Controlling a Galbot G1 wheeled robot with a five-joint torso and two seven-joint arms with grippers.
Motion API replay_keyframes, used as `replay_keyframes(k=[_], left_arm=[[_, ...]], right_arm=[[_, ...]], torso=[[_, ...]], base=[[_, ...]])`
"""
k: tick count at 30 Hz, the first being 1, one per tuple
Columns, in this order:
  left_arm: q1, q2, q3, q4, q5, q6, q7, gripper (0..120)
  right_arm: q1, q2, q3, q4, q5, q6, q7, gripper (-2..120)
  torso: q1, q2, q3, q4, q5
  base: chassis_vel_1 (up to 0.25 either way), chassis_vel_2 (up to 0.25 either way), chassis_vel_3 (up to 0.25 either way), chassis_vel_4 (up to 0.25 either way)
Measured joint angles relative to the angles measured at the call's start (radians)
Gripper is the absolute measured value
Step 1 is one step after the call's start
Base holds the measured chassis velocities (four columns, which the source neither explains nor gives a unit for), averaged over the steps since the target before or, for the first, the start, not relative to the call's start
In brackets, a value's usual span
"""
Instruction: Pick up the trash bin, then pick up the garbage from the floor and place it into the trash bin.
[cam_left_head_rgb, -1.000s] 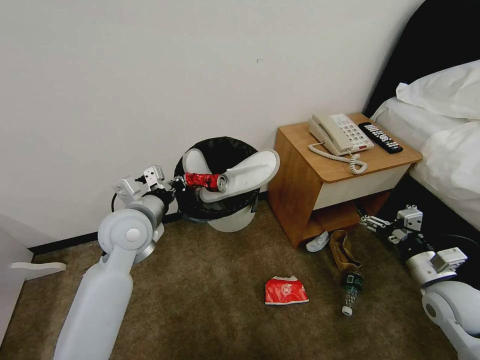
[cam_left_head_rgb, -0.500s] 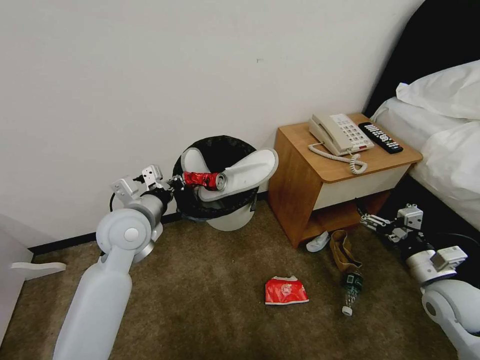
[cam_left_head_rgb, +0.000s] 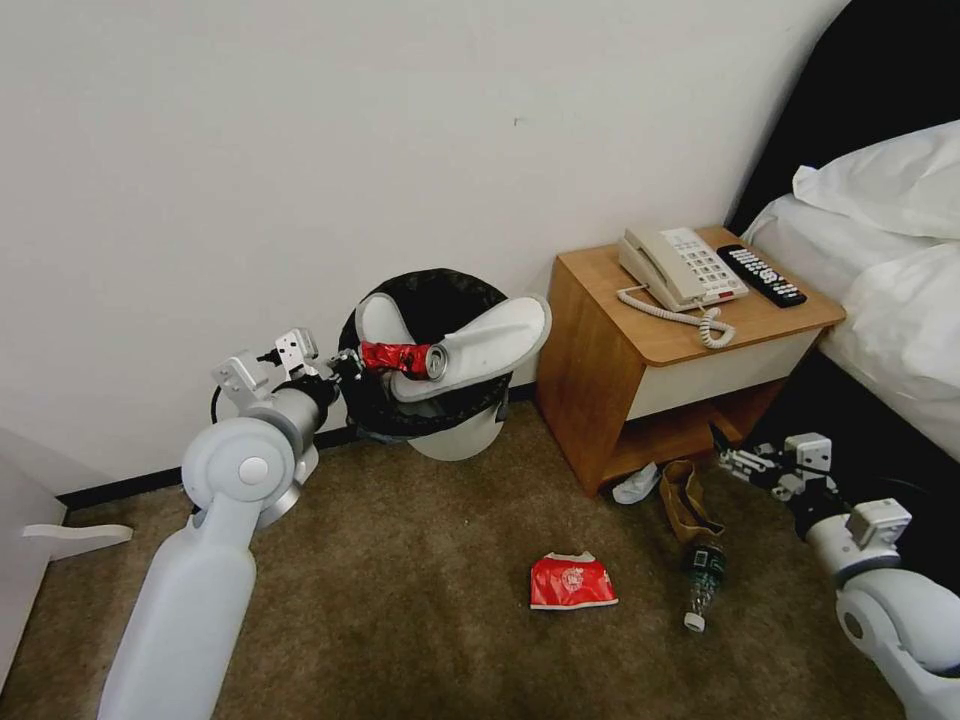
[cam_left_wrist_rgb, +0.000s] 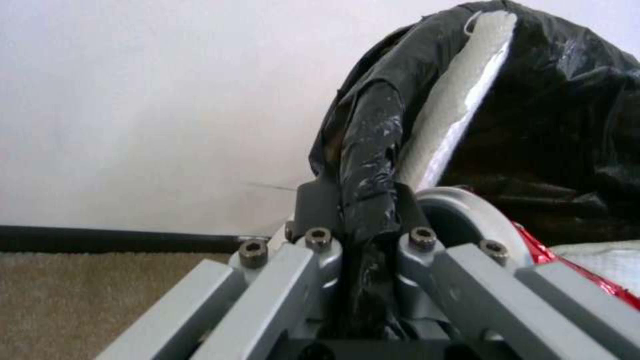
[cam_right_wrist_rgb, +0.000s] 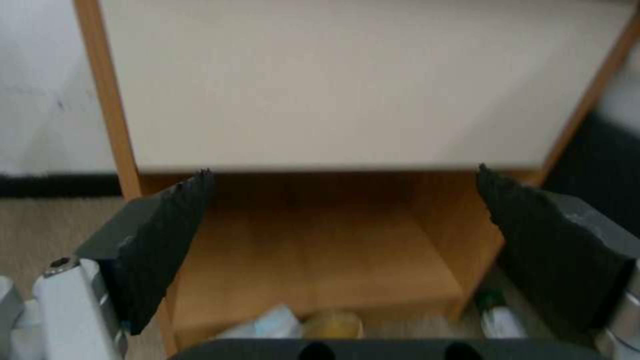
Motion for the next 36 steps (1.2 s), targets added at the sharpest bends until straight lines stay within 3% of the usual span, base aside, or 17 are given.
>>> replay_keyframes(k=[10, 14, 17, 28, 36], left_arm=[[0.001, -0.002, 0.0, 0.002, -0.001, 0.0, 0.0, 4], [0.012, 0.002, -0.009, -0.002, 0.0, 0.001, 0.001, 4], [0.015, 0.003, -0.012, -0.006, -0.001, 0.001, 0.001, 4], [0.031, 0.004, -0.017, -0.017, 0.0, 0.001, 0.001, 4], [0.034, 0.002, -0.017, -0.018, 0.003, 0.001, 0.001, 4]], right_arm=[[0.0, 0.013, -0.055, -0.116, -0.001, -0.069, 0.007, 100], [-0.003, 0.024, -0.076, -0.104, 0.005, -0.23, 0.119, 100], [0.001, 0.03, -0.083, -0.11, 0.003, -0.264, 0.147, 100], [0.011, 0.051, -0.108, -0.167, 0.009, -0.35, 0.182, 100], [0.011, 0.057, -0.13, -0.202, -0.008, -0.348, 0.17, 100]], torso=[[0.0, 0.0, 0.0, -0.0001, 0.0], [0.0, 0.0, 0.0, 0.0, 0.0], [0.0, 0.0, 0.0, 0.0, 0.0], [0.0, 0.0, 0.0, 0.0, 0.0], [0.0, 0.0, 0.0, -0.0001, 0.0]], base=[[0.0, 0.0, 0.0, 0.0], [0.0, 0.0, 0.0, 0.0], [0.0, 0.0, 0.0, 0.0], [0.0, 0.0, 0.0, 0.0], [0.0, 0.0, 0.0, 0.0]])
